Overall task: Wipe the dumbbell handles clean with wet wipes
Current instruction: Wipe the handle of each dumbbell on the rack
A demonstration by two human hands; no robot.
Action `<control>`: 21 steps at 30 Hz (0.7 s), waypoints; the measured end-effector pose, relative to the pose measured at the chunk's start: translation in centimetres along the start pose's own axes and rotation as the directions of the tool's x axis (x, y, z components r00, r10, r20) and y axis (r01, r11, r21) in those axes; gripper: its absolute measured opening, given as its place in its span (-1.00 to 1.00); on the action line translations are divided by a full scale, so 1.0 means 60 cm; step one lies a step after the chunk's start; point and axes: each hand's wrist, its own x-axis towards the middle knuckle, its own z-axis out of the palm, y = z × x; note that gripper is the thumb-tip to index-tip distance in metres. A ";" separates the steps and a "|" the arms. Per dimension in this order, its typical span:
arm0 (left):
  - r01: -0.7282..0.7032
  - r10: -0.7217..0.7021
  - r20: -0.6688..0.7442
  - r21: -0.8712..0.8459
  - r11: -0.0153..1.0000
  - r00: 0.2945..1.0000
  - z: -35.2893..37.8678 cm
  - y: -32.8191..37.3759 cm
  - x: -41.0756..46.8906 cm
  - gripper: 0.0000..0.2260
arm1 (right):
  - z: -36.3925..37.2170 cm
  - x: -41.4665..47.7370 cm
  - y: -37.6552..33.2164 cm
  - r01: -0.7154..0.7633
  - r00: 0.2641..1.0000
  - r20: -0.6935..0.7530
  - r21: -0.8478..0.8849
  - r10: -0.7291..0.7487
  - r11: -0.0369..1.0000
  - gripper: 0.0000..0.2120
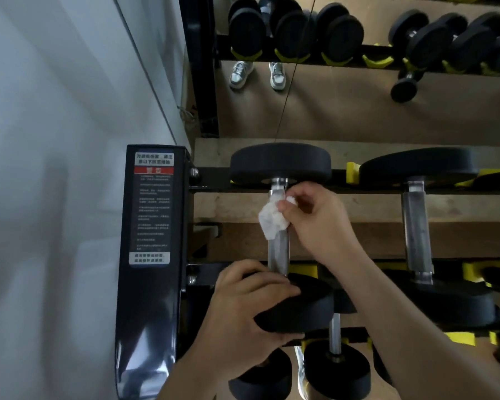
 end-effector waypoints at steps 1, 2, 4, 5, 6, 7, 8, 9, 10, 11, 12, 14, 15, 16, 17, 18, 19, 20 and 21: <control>0.027 -0.027 0.002 0.020 0.999 1.000 0.000 0.006 0.001 -0.53 | -0.003 -0.006 -0.001 0.050 0.998 -0.040 -0.073 -0.053 0.996 -0.94; 0.047 -0.047 0.006 0.039 0.998 0.999 0.001 0.010 0.001 -0.53 | -0.008 -0.017 0.002 0.074 0.996 -0.042 -0.119 -0.079 0.990 -0.90; 0.085 -0.087 0.016 0.056 0.995 0.996 0.004 0.017 0.000 -0.54 | -0.021 -0.047 0.019 0.072 0.995 0.084 -0.211 -0.055 0.975 -0.85; 0.110 -0.112 0.024 0.049 0.993 0.993 0.004 0.019 -0.001 -0.54 | -0.029 -0.065 0.029 0.050 0.985 0.174 -0.246 -0.006 0.968 -0.84; 0.138 -0.139 0.041 0.033 0.990 0.989 0.002 0.021 -0.003 -0.54 | -0.037 -0.079 0.037 0.006 0.969 0.241 -0.239 0.054 0.971 -0.83; 0.167 -0.167 0.065 0.008 0.986 0.984 -0.002 0.025 -0.003 -0.53 | -0.042 -0.084 0.043 -0.025 0.959 0.271 -0.206 0.082 0.978 -0.84; 0.197 -0.193 0.101 -0.031 0.980 0.976 -0.009 0.029 -0.002 -0.52 | -0.044 -0.079 0.043 -0.019 0.964 0.259 -0.164 0.062 0.986 -0.84; 0.230 -0.216 0.152 -0.085 0.969 0.964 -0.016 0.035 -0.001 -0.52 | -0.042 -0.066 0.037 0.007 0.978 0.206 -0.119 0.018 0.993 -0.84; 0.269 -0.235 0.205 -0.159 0.950 0.950 -0.025 0.039 0.002 -0.55 | -0.037 -0.047 0.029 0.032 0.992 0.127 -0.078 -0.022 0.996 -0.85; 0.311 -0.252 0.242 -0.246 0.918 0.937 -0.033 0.044 0.005 -0.59 | -0.032 -0.030 0.018 0.060 0.997 0.052 -0.041 -0.057 0.997 -0.86; 0.345 -0.274 0.246 -0.322 0.882 0.930 -0.039 0.048 0.010 -0.64 | -0.027 -0.019 0.010 0.087 0.996 0.002 -0.025 -0.087 0.996 -0.88; 0.383 -0.354 0.145 -0.377 0.844 0.924 -0.044 0.051 0.023 -0.71 | -0.026 -0.026 0.011 0.114 0.991 0.073 -0.066 -0.109 0.991 -0.89; 0.399 -0.402 0.067 -0.347 0.849 0.913 -0.041 0.049 0.032 -0.72 | -0.029 -0.044 0.015 0.128 0.977 0.187 -0.125 -0.104 0.984 -0.89; 0.417 -0.434 0.006 -0.286 0.863 0.901 -0.036 0.046 0.042 -0.71 | -0.032 -0.063 0.021 0.144 0.953 0.292 -0.185 -0.086 0.972 -0.88; 0.432 -0.447 -0.027 -0.215 0.876 0.894 -0.030 0.044 0.054 -0.71 | -0.035 -0.075 0.027 0.157 0.934 0.350 -0.208 -0.076 0.966 -0.88; 0.437 -0.447 -0.043 -0.149 0.887 0.893 -0.025 0.044 0.066 -0.73 | -0.036 -0.076 0.030 0.149 0.932 0.353 -0.184 -0.076 0.972 -0.88; 0.441 -0.446 -0.050 -0.090 0.893 0.894 -0.019 0.045 0.077 -0.75 | -0.036 -0.069 0.028 0.116 0.948 0.309 -0.125 -0.073 0.985 -0.88; 0.449 -0.451 -0.057 -0.041 0.893 0.891 -0.015 0.045 0.087 -0.76 | -0.034 -0.059 0.024 0.074 0.970 0.235 -0.059 -0.058 0.996 -0.87; 0.458 -0.457 -0.074 -0.003 0.889 0.886 -0.012 0.045 0.095 -0.76 | -0.031 -0.047 0.019 0.042 0.987 0.157 -0.004 -0.041 0.999 -0.84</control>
